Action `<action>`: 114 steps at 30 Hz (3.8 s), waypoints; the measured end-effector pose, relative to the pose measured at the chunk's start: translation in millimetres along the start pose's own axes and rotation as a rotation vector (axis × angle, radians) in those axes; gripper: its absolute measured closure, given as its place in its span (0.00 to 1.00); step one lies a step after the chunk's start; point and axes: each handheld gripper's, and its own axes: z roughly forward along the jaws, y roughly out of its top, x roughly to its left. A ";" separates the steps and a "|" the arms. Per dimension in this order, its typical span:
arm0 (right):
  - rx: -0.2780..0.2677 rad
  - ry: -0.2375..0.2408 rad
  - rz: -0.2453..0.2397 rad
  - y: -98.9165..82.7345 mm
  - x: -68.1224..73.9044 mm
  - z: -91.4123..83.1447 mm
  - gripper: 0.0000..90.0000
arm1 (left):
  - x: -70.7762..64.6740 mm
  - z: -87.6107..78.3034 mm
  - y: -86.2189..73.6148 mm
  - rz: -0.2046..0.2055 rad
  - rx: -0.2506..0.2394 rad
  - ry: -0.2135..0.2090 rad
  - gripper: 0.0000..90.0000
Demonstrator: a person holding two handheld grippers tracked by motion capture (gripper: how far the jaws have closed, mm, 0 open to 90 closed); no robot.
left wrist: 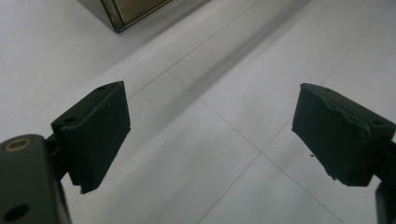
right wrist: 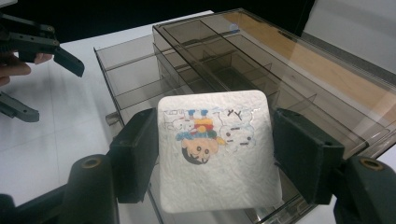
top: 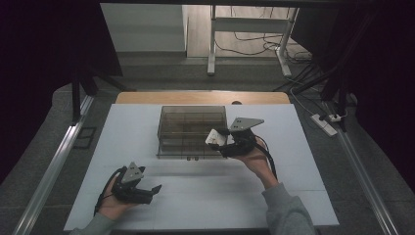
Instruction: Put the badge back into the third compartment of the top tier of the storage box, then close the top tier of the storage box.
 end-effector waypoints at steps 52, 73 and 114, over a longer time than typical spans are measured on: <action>-0.031 -0.010 -0.022 -6.3 30.9 -15.1 0.35 | 1.1 -1.5 -0.4 -0.009 -0.005 0.000 0.13; -0.023 0.000 -0.026 -4.5 46.4 -9.9 0.38 | 1.6 -2.8 -0.5 -0.010 -0.009 0.003 0.13; 0.078 0.005 -0.066 -21.4 66.7 20.5 1.00 | 1.0 -2.4 -0.3 -0.003 -0.007 0.003 0.13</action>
